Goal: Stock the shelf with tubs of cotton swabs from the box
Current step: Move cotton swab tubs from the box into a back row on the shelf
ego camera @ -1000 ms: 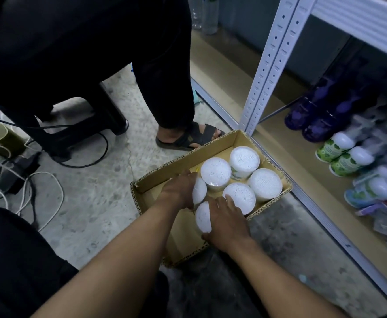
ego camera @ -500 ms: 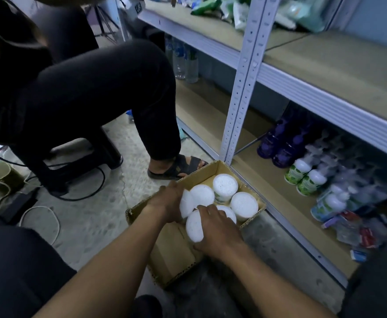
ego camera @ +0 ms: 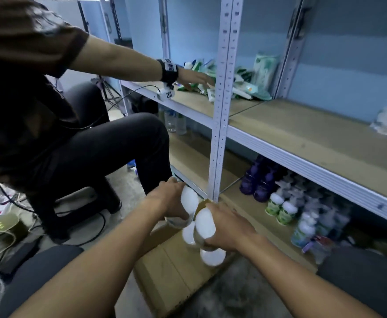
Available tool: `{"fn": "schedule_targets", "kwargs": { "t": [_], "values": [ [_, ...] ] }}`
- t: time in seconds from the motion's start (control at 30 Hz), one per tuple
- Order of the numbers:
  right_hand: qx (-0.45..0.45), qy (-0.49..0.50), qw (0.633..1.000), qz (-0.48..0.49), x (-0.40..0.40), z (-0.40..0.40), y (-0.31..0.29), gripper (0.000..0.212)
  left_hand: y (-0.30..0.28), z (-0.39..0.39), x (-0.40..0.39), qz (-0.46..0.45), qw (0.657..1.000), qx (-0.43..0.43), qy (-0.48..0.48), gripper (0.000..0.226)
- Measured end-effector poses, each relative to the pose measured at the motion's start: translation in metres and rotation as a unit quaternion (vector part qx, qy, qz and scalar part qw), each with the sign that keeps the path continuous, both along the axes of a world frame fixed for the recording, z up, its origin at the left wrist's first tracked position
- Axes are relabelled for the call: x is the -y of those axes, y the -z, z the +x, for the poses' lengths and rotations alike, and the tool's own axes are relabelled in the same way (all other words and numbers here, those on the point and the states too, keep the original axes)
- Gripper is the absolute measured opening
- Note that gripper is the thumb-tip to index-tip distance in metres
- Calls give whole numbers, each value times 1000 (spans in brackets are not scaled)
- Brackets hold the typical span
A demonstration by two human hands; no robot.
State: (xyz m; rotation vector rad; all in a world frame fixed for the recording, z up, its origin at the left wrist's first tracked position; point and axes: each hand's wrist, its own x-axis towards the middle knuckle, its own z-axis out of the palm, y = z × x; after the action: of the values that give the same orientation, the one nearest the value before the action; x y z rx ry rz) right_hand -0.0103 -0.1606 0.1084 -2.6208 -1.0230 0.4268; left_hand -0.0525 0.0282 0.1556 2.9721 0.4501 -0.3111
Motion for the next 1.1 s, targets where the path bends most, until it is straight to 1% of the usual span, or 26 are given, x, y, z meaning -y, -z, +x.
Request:
{"fn": "schedule_targets", "kwargs": {
  "t": [0.07, 0.2, 0.37, 0.43, 0.5, 0.67, 0.8, 0.87, 0.97, 1.03, 1.1],
  "values": [
    [8, 1, 1000, 0, 4, 3, -16, 78, -19, 2, 5, 10, 1000, 7, 7, 93],
    [32, -6, 999, -11, 17, 10, -52, 80, -53, 5, 16, 1, 1000, 26, 13, 93],
    [45, 16, 999, -3, 47, 24, -103, 72, -98, 19, 37, -4, 997, 58, 55, 85],
    [59, 36, 998, -11, 64, 31, -123, 76, -114, 29, 50, -1, 994, 73, 80, 85],
    [84, 61, 994, -19, 85, 39, -143, 85, -128, 40, 68, -10, 991, 87, 101, 83],
    [126, 122, 984, -33, 148, 47, -188, 78, -159, 72, 130, -6, 980, 111, 167, 84],
    [151, 177, 971, -46, 211, 45, -216, 94, -172, 97, 193, -13, 967, 129, 221, 89],
    [155, 206, 965, -55, 244, 40, -228, 96, -178, 108, 226, -26, 959, 130, 249, 92],
    [157, 257, 951, -74, 293, 31, -242, 92, -187, 120, 278, -33, 946, 131, 296, 102],
    [148, 300, 938, -86, 325, 26, -247, 91, -191, 126, 311, -39, 936, 129, 326, 99],
    [138, 344, 924, -91, 356, 23, -249, 90, -191, 131, 341, -52, 926, 121, 353, 90]
  ]
}}
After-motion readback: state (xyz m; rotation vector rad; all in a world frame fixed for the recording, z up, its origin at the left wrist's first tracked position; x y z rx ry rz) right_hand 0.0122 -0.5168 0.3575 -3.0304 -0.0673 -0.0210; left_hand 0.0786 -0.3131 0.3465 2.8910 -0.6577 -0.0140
